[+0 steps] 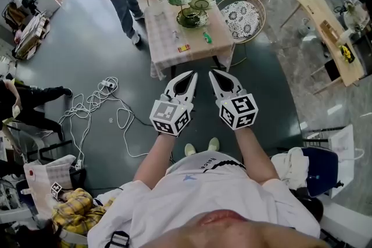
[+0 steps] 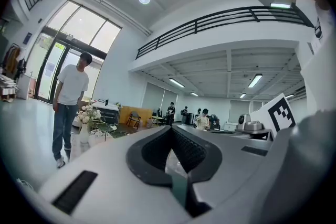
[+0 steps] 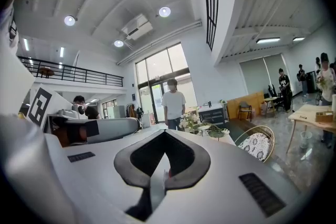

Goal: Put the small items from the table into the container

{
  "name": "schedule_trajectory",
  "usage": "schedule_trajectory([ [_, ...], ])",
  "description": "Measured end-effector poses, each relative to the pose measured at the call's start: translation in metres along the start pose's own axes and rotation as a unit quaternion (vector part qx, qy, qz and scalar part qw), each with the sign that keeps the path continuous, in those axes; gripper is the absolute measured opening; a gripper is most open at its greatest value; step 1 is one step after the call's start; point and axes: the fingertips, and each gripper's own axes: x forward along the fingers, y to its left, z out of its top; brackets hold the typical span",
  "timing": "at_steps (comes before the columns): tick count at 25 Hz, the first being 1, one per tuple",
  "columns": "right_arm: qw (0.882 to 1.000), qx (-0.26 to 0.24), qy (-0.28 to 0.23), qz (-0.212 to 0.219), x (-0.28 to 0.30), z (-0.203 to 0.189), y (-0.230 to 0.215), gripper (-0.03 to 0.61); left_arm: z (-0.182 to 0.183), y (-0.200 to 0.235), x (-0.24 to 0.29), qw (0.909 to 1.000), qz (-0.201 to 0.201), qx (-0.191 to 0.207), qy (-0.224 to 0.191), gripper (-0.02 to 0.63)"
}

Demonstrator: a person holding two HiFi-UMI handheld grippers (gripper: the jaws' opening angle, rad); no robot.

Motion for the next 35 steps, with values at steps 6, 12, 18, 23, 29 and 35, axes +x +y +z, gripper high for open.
schedule_trajectory([
  [6,0.999,0.028,-0.020,0.011,-0.004,0.003,0.000,0.014,-0.004,-0.002,0.001,1.0000,0.001,0.000,0.003,0.006],
  [12,0.999,0.039,-0.028,0.018,-0.006,0.005,-0.005,0.015,-0.005,-0.005,0.005,1.0000,0.006,0.004,0.006,0.006],
  [18,0.998,0.044,-0.032,0.027,-0.010,0.009,-0.018,0.015,-0.004,-0.012,0.017,0.9998,0.015,0.011,0.005,0.006],
  [23,0.998,0.047,-0.032,0.035,-0.013,0.009,-0.033,0.015,-0.007,-0.020,0.030,0.9996,0.022,0.014,0.007,0.006],
  [29,0.997,0.052,-0.024,0.042,-0.015,0.004,-0.047,0.015,-0.014,-0.027,0.043,0.9992,0.029,0.021,0.017,0.006],
  [35,0.998,0.054,-0.021,0.039,-0.006,0.001,-0.063,0.015,-0.018,-0.020,0.060,0.9990,0.031,0.026,0.020,0.006],
])
